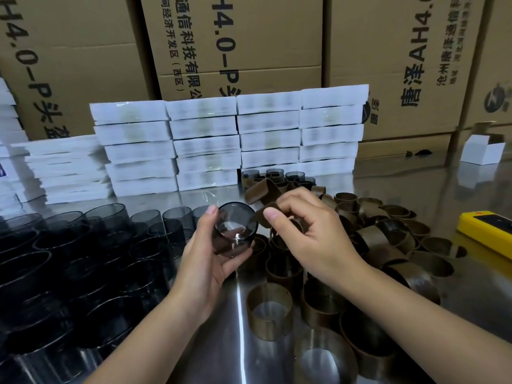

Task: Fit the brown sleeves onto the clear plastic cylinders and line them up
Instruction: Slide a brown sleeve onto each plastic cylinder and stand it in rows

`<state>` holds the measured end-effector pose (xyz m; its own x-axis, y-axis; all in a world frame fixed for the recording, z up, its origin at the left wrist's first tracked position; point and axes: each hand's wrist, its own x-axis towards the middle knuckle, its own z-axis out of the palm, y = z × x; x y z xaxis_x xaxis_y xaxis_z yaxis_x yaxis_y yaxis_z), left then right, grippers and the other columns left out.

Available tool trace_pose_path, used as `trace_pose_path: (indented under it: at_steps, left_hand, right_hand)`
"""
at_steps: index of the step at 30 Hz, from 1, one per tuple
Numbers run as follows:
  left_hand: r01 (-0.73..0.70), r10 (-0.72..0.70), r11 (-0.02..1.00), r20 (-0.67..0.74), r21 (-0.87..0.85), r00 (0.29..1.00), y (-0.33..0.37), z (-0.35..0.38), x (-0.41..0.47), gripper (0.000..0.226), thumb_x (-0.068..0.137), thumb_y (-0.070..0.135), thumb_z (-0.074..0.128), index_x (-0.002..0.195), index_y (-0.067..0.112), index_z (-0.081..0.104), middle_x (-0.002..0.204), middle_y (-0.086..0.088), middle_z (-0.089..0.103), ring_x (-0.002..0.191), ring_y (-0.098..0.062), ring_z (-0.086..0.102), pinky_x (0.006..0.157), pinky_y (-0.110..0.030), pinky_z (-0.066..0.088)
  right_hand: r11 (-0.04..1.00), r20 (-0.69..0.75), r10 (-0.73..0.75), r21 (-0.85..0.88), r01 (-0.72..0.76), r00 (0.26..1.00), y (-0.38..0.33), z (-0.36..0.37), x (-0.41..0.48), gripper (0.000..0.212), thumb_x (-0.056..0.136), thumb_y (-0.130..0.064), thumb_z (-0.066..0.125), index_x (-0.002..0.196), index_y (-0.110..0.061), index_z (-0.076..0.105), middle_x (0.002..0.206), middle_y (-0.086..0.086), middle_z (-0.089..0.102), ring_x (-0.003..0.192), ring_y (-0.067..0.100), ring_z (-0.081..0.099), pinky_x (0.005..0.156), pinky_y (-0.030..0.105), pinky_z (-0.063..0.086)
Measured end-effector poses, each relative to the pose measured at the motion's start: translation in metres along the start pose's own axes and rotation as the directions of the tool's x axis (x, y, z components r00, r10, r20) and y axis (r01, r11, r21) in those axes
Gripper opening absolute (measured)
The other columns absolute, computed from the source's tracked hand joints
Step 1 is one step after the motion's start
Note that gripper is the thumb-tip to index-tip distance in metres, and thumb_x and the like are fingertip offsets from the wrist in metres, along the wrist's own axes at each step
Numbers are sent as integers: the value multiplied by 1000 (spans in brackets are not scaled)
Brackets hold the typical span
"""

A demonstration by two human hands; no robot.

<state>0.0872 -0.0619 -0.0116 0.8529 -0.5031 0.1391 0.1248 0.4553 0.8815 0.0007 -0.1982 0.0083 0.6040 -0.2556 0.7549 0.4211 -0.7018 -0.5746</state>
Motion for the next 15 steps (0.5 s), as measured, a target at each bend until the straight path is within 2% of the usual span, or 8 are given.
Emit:
trace_pose_path:
  at_steps: [3,6,9,12,15]
  left_hand:
    - [14,-17,998,62,54,998,0,2,-3,80,58,62,63,121,13,63,113,-18,69,105,-34,67,78,-33,59]
    - [10,-17,998,106,67,994,-1,5,-6,74,66,60,65,124,15,61,116,-15,69,105,-29,68,83,-34,58]
    - [19,-24,999,99,46,995,-2,6,-7,77,63,56,71,124,12,60,116,-16,68,102,-28,69,81,-34,59]
    - [1,-3,1000,87,19,996,-3,5,-6,85,58,45,75,131,9,52,107,-9,71,92,-21,71,70,-29,59]
    - [-8,7,1000,74,3,997,-5,3,-4,79,65,29,73,137,8,47,104,-4,72,90,-18,71,66,-25,56]
  right_hand:
    - [997,-6,-61,-47,60,998,1,1,-2,23,81,-32,65,73,-11,66,93,-6,56,88,1,55,80,13,39]
    - [986,30,-138,-95,140,990,2,2,-5,19,76,-29,71,74,-11,66,109,-7,51,100,-3,53,89,14,41]
    - [980,96,-162,-101,172,982,1,1,-6,16,74,-24,74,78,-11,65,119,-4,48,107,0,53,92,18,42]
    - [979,143,-162,-101,178,976,-1,-1,-6,15,74,-19,75,83,-11,65,122,-1,50,111,0,52,95,19,41]
    - [987,166,-126,-83,141,978,-1,0,-6,34,76,-26,72,106,-19,60,124,-6,50,115,-3,48,97,15,38]
